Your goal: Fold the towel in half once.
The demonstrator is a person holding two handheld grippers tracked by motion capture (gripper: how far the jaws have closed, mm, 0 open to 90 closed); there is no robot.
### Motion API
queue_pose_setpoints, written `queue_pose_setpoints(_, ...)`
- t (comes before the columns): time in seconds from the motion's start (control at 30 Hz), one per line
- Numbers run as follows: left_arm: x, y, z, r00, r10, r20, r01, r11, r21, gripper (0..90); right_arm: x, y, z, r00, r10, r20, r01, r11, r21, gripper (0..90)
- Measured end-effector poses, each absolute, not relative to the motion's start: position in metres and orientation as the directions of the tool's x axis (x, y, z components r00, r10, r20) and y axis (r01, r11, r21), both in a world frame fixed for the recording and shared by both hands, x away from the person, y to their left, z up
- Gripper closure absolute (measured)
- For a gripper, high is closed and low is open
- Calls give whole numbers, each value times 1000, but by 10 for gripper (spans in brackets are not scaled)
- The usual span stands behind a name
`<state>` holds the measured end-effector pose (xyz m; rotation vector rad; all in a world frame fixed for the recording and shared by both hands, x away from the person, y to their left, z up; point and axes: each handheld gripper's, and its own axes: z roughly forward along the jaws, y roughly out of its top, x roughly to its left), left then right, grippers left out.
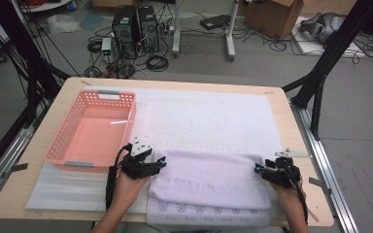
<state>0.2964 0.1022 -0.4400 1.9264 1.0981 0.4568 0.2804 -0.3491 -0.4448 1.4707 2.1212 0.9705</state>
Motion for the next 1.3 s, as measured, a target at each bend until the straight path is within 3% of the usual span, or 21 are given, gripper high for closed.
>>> queue_pose_setpoints(0.1,299,101,-449,537,839,-89,561,-276,780,375,279,-345,-443,-397,916,52,659,245,711,541)
queue_pose_setpoints(0.2,298,103,-451,540,837,-86,556,-278,784,394,277,-342,-442,-399,914,69,671,240,702,686)
queue_pose_setpoints(0.23,297,102,-451,547,834,-71,546,-291,786,415,278,-341,-441,-412,907,92,675,236,699,784)
queue_pose_setpoints(0.3,297,104,-450,570,818,-83,543,-298,785,549,277,-339,-441,-410,906,108,682,226,695,830)
queue_pose_setpoints(0.37,299,108,-450,591,780,-203,594,-250,765,764,277,-340,-442,-404,906,127,689,209,694,844)
queue_pose_setpoints(0.4,299,108,-450,584,784,-211,601,-243,762,852,278,-342,-442,-399,905,146,694,194,693,847)
queue_pose_setpoints(0.5,301,106,-447,578,793,-195,600,-251,760,861,278,-344,-442,-410,898,157,687,191,701,856)
queue_pose_setpoints(0.67,316,97,-425,546,825,-145,536,-211,818,864,287,-345,-428,-432,899,72,596,224,771,860)
queue_pose_setpoints(0.87,354,94,-406,483,864,-141,507,-144,850,863,321,-351,-409,-407,911,65,562,194,804,859)
queue_pose_setpoints(1.3,411,98,-411,427,891,-155,471,-73,879,861,392,-341,-395,-374,927,25,534,193,823,856)
